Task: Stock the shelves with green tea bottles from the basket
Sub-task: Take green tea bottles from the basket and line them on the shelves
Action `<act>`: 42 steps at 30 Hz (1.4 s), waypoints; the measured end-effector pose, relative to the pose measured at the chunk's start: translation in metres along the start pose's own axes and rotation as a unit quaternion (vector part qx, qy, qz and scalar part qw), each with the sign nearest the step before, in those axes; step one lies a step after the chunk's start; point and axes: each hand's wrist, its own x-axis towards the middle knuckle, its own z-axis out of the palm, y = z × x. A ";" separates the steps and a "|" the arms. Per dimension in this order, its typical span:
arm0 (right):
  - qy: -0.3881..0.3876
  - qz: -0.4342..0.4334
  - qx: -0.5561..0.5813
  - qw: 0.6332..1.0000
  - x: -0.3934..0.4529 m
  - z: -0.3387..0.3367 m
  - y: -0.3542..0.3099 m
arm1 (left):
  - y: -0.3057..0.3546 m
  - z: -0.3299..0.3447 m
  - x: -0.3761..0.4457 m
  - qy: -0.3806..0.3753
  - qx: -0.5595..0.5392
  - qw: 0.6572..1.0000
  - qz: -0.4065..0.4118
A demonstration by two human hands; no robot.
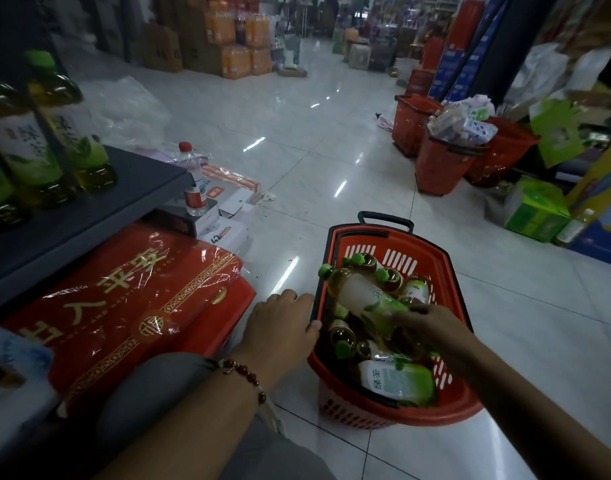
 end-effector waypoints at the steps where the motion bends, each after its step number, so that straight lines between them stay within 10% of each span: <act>1: -0.007 -0.005 0.035 0.999 -0.007 0.008 -0.004 | 0.002 -0.003 -0.002 -0.004 -0.038 0.999 -0.015; 8: -0.068 -0.052 0.203 0.975 -0.033 0.075 -0.050 | -0.001 -0.027 -0.013 0.039 -0.454 0.875 -0.164; 15: -0.113 -0.159 0.159 0.968 -0.045 0.140 -0.109 | -0.036 -0.082 -0.041 0.174 -0.614 0.741 -0.209; 25: -0.221 -0.277 0.043 0.934 -0.051 0.252 -0.183 | -0.136 -0.135 -0.112 0.337 -0.564 0.712 -0.248; 42: -0.255 -0.470 0.006 0.845 -0.012 0.424 -0.260 | -0.274 -0.178 -0.153 0.437 -0.377 0.755 -0.312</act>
